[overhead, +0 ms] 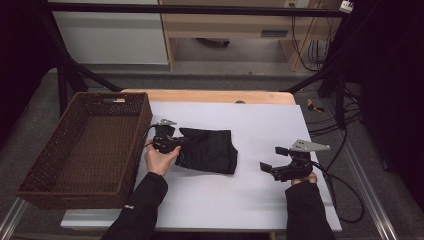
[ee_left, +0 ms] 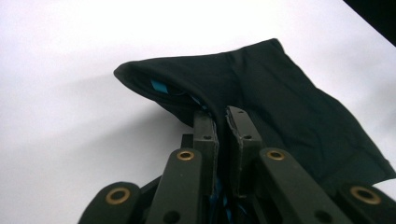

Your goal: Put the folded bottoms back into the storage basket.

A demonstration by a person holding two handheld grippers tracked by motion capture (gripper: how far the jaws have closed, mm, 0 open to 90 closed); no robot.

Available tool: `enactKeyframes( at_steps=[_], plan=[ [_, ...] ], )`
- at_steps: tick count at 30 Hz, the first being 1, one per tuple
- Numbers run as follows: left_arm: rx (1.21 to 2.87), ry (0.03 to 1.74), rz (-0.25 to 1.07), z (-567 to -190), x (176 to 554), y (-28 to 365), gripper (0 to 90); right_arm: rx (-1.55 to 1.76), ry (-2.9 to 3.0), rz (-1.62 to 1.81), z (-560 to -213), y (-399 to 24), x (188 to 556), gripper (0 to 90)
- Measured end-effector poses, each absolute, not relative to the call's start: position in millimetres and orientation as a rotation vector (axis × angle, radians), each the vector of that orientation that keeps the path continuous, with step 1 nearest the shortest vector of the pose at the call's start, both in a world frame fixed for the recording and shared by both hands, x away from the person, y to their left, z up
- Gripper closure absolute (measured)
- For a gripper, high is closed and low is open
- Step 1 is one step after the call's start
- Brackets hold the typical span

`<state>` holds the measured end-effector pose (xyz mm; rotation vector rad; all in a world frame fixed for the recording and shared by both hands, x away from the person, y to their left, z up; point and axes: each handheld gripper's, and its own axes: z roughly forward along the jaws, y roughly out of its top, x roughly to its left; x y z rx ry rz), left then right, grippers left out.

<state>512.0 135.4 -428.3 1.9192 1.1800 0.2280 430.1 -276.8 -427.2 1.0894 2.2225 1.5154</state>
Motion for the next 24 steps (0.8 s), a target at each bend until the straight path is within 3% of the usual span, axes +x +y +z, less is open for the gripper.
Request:
enactKeyframes(
  at_steps=[24],
  plan=[
    [1.935, 1.062, 0.259, -380, 502, 110, 83.7, 1.088, 2.218, 1.517, -427, -277, 430, 3.6]
  ],
)
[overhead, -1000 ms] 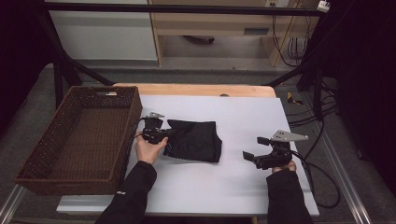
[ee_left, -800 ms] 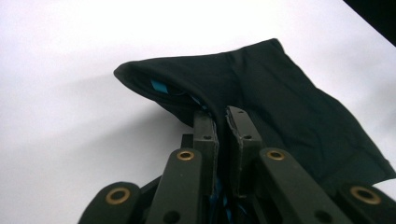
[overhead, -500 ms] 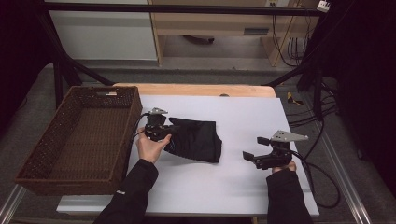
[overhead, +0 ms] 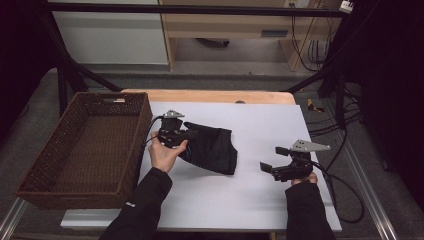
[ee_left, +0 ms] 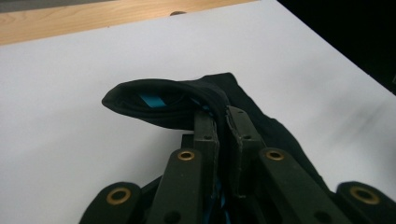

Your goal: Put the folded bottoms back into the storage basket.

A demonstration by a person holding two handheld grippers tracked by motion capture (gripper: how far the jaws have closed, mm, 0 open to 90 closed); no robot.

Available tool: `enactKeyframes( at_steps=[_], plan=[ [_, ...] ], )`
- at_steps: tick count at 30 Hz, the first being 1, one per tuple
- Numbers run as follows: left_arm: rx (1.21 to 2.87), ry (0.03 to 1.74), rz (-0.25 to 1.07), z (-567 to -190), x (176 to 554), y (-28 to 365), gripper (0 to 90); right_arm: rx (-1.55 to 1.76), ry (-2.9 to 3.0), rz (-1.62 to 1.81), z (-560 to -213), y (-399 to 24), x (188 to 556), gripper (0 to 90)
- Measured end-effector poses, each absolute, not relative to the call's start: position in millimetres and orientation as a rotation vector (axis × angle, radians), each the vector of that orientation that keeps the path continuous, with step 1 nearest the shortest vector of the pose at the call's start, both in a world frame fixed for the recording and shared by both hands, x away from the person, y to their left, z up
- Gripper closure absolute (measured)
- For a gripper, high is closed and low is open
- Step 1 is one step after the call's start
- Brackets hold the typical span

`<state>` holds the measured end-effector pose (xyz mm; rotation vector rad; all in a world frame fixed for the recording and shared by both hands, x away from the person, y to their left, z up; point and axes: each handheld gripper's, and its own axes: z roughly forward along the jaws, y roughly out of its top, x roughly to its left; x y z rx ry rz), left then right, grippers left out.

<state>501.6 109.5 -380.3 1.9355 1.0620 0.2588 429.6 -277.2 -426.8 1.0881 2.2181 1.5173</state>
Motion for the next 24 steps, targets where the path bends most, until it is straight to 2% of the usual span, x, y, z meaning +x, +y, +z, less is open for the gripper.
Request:
enactKeyframes(
  at_steps=[24],
  plan=[
    [1.976, 0.908, 0.337, -322, 477, 96, 84.2, 1.088, 2.217, 1.525, -426, -278, 429, 3.6]
  ],
)
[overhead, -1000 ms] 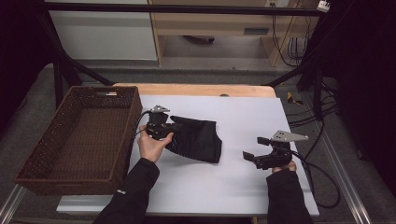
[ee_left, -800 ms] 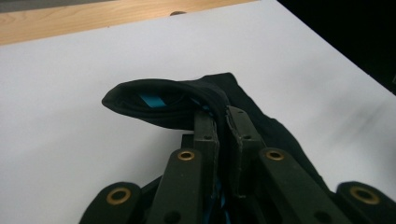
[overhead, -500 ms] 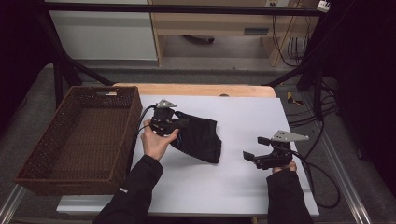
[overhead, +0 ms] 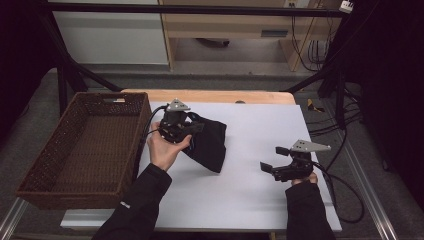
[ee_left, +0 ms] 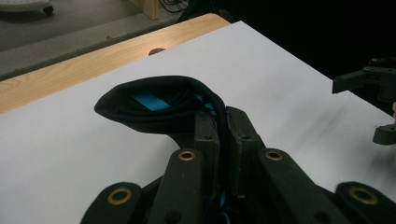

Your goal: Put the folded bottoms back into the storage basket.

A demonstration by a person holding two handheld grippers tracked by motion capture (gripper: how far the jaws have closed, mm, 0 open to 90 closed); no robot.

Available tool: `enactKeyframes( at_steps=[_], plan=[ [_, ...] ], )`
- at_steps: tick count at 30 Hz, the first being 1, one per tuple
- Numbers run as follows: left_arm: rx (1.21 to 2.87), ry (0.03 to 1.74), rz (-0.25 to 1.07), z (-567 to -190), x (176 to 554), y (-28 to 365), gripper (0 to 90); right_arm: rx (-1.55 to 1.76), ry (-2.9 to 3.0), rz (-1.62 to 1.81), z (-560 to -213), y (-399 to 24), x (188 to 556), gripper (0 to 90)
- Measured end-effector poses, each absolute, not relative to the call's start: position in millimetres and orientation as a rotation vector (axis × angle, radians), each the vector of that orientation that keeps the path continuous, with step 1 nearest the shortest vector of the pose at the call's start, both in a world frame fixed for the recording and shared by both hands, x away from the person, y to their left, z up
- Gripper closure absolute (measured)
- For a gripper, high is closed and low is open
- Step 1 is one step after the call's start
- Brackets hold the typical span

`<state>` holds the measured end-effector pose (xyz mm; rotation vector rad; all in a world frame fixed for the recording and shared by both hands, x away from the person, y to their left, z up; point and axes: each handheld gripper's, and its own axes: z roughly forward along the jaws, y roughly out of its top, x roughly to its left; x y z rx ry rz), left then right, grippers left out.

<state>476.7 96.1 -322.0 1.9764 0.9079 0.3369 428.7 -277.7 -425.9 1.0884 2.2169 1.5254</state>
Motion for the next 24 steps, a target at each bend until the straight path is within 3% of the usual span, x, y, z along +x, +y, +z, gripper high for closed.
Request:
enactKeyframes(
  at_steps=[24],
  plan=[
    [2.023, 0.84, 0.418, -279, 456, 108, 84.3, 1.087, 2.215, 1.527, -426, -278, 429, 3.6]
  ],
)
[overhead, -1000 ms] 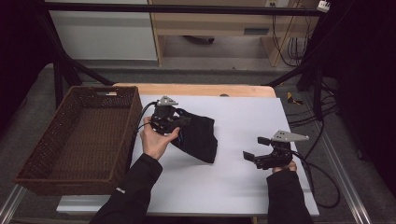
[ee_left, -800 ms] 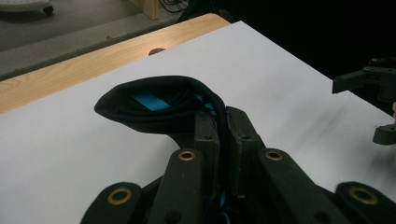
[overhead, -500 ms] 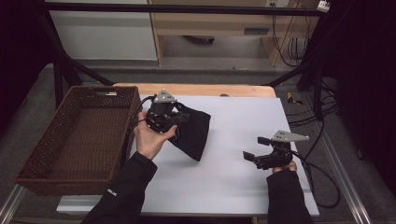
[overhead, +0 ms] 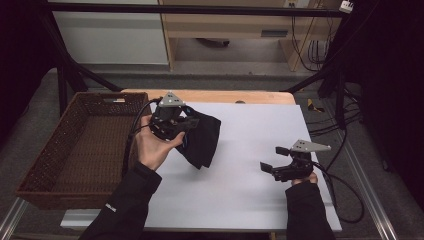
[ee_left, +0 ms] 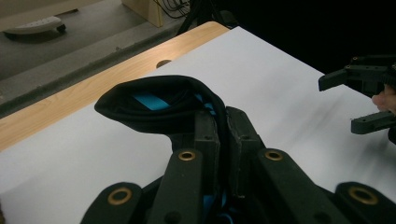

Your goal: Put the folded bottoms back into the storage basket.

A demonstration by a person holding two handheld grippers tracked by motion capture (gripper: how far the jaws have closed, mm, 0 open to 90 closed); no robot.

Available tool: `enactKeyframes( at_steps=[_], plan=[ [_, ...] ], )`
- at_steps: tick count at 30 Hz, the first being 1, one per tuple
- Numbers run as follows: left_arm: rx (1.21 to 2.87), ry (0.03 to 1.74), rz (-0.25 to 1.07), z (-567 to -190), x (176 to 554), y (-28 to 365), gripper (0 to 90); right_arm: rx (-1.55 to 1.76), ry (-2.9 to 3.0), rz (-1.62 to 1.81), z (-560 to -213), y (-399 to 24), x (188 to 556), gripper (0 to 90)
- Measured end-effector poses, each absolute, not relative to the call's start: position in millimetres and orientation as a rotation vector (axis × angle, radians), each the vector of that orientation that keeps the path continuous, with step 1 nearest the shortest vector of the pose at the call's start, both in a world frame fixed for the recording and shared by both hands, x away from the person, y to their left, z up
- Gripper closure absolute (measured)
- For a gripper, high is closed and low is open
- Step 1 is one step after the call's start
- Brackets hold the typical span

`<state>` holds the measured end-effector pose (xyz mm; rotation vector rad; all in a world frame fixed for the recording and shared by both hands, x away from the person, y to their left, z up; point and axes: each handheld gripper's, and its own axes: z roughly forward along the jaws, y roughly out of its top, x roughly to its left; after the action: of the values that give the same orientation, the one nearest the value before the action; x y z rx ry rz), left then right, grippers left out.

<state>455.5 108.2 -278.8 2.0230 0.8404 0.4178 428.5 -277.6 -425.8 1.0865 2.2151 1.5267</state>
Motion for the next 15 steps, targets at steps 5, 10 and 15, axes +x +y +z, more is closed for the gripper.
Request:
enactKeyframes(
  at_steps=[5, 10, 15],
  plan=[
    [2.028, 0.829, 0.43, -271, 452, 112, 84.3, 1.083, 2.218, 1.523, -426, -277, 429, 3.6],
    [2.025, 0.83, 0.428, -265, 450, 119, 84.2, 1.083, 2.218, 1.523, -426, -277, 429, 3.6],
    [2.017, 0.835, 0.43, -260, 449, 127, 84.2, 1.083, 2.218, 1.523, -426, -277, 429, 3.6]
  ],
)
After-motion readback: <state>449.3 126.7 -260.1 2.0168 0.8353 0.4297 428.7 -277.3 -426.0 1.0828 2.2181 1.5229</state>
